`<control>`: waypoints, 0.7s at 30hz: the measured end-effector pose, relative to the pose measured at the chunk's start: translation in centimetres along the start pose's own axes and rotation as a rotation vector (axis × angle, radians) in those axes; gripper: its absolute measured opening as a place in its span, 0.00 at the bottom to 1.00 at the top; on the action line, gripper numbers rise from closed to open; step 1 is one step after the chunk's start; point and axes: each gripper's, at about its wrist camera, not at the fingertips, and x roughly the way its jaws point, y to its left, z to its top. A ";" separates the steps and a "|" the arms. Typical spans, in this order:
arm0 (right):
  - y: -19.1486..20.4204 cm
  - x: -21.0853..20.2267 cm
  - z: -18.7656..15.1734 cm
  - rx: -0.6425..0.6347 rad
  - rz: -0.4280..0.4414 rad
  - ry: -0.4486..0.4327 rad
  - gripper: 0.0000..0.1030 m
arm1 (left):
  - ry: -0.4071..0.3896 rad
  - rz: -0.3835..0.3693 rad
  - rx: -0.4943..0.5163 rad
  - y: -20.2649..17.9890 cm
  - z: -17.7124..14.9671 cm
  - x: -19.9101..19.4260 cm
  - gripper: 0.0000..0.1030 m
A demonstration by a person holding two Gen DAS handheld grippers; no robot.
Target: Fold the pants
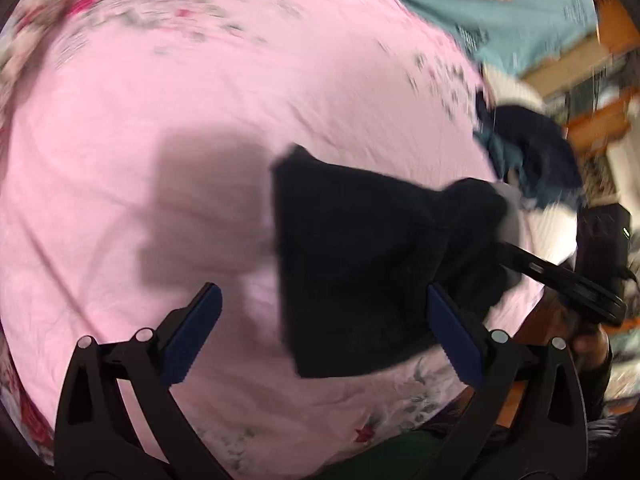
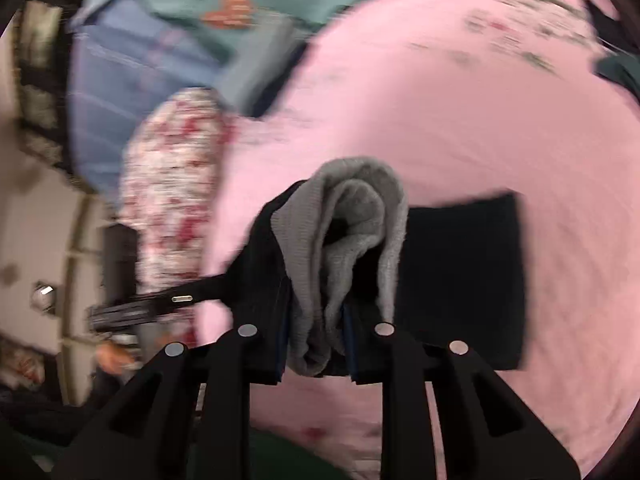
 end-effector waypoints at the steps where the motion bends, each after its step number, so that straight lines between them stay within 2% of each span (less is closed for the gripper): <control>1: -1.2 0.7 -0.3 -0.005 -0.049 -0.001 0.22 | -0.002 0.047 0.031 -1.0 0.1 0.4 0.98; 2: -3.2 2.0 -0.8 0.013 -0.170 0.009 0.22 | -0.009 0.084 0.074 -2.1 0.2 0.7 0.98; 3: -4.9 3.1 -1.1 0.047 -0.240 0.031 0.22 | -0.011 0.089 0.116 -3.1 0.3 0.7 0.98; 5: -7.0 3.6 -1.6 0.134 -0.174 0.009 0.22 | -0.013 0.074 0.145 -3.9 0.6 0.1 0.98; 7: -5.6 3.3 -1.5 0.074 -0.199 0.006 0.22 | -0.023 0.100 0.135 -3.8 0.9 -0.1 0.98; 11: -4.4 2.0 -1.0 0.017 -0.208 0.002 0.22 | 0.007 0.220 0.070 -1.8 0.9 1.1 0.98; 15: -4.1 -1.6 0.0 -0.018 -0.275 -0.062 0.22 | 0.058 0.234 0.056 -1.2 0.0 2.7 0.98; 18: -6.1 -1.2 1.0 0.025 -0.326 -0.047 0.24 | 0.081 0.255 0.072 -1.5 -0.4 3.7 0.98; 19: -6.7 -0.9 0.9 0.062 -0.293 -0.038 0.24 | 0.086 0.252 0.079 -1.6 -0.5 3.9 0.98; 20: -6.7 -0.5 1.0 0.081 -0.252 -0.040 0.26 | 0.089 0.250 0.087 -1.7 -0.6 4.0 0.98; 21: -6.6 -0.3 1.0 0.097 -0.203 -0.051 0.44 | 0.091 0.251 0.091 -1.8 -0.6 4.1 0.98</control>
